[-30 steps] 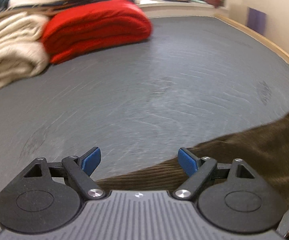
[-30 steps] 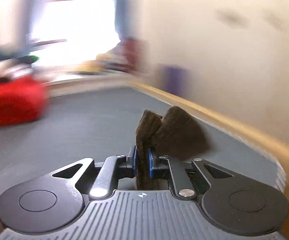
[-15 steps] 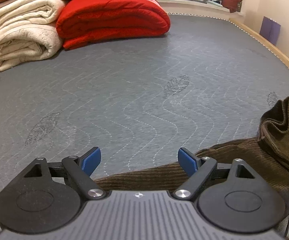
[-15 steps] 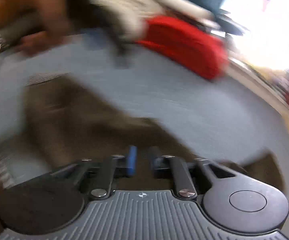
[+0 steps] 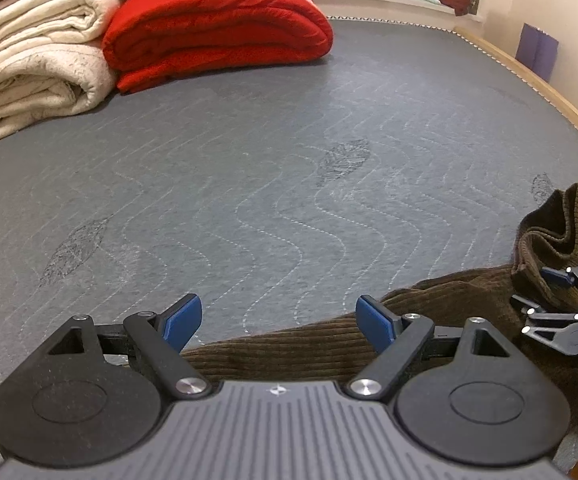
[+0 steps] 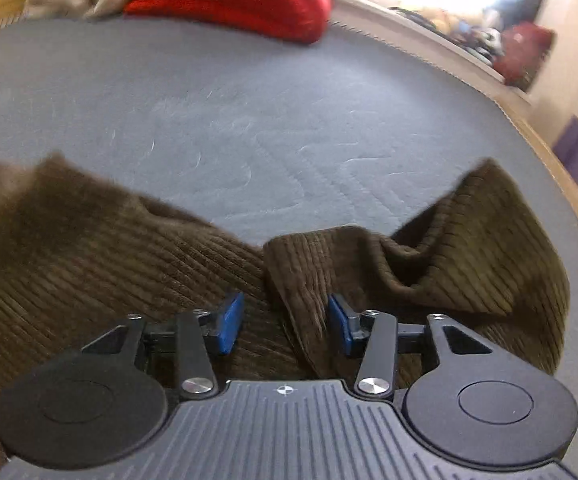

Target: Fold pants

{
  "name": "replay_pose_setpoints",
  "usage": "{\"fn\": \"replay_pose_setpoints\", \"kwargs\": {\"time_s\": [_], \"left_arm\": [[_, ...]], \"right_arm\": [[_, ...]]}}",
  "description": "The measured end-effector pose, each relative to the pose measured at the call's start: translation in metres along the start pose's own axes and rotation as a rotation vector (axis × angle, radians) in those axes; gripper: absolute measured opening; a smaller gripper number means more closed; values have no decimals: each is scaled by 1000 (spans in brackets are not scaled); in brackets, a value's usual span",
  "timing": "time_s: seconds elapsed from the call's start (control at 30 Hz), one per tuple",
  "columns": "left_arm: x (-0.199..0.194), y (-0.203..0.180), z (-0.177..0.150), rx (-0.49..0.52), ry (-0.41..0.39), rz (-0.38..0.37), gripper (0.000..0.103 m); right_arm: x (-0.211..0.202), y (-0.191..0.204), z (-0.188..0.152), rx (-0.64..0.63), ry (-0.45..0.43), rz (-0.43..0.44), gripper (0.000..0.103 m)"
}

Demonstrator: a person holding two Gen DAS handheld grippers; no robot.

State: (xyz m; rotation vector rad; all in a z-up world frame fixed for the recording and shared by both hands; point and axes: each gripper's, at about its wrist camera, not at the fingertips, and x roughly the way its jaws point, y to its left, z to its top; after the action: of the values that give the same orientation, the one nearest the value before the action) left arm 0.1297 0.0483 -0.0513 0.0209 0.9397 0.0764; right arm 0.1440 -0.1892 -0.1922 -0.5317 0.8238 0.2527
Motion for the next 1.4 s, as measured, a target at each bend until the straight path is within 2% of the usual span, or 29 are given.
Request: {"fn": "replay_pose_setpoints", "kwargs": {"time_s": [0.07,0.1,0.13,0.17,0.2,0.23,0.3,0.47,0.53,0.6,0.7,0.77,0.83,0.9,0.93,1.0,1.03,1.1,1.13,1.2,1.27,1.33,1.4], "left_arm": [[0,6,2,-16,0,2,88],[0,8,3,-25,0,0,88],[-1,11,5,-33,-1,-2,88],[-2,12,5,-39,-4,-5,88],[-3,13,6,-41,-8,-8,88],[-4,14,8,-44,-11,-9,88],[-6,15,10,-52,-15,-10,88],[-11,16,9,-54,-23,-19,88],[-12,15,7,-49,-22,-17,88],[-12,15,6,-48,-20,-15,88],[-10,18,8,-55,-20,-4,88],[-9,19,8,-66,-19,-1,88],[-8,20,10,-78,-20,2,88],[-7,19,12,-83,-19,5,88],[-7,18,12,-81,-19,4,88],[-3,15,12,-72,-13,11,88],[-1,13,12,-68,-8,12,88],[2,9,11,-61,-1,11,88],[4,7,11,-60,3,12,88],[7,2,12,-57,9,10,88],[10,-2,12,-55,12,4,88],[12,-8,12,-49,18,-3,88],[14,-16,12,-34,25,-11,88]], "right_arm": [[7,2,1,-59,-19,-34,58],[9,-2,2,-49,-22,-46,53],[9,-10,4,-11,-19,-49,39],[7,-25,5,69,-25,-17,35],[3,-42,5,164,-40,10,24],[-2,-56,5,232,-51,7,20],[-19,-90,4,407,-91,5,19],[-85,-180,-11,1000,-271,2,18],[-118,-197,-12,1088,-361,-49,18],[-144,-196,-4,1053,-425,-71,18],[-168,-171,16,882,-472,-11,18],[-180,-143,26,753,-483,71,18],[-188,-102,39,561,-467,181,18],[-188,-53,44,365,-416,337,18],[-185,-23,43,253,-371,442,18],[-173,29,34,84,-235,616,19],[-161,48,29,16,-167,650,19],[-144,87,13,-106,-24,648,21],[-139,98,6,-148,17,640,21],[-144,103,-5,-174,19,631,21],[-152,89,1,-138,-2,674,24],[-163,71,7,-52,-50,688,40],[-164,43,12,51,-79,671,46]]}}
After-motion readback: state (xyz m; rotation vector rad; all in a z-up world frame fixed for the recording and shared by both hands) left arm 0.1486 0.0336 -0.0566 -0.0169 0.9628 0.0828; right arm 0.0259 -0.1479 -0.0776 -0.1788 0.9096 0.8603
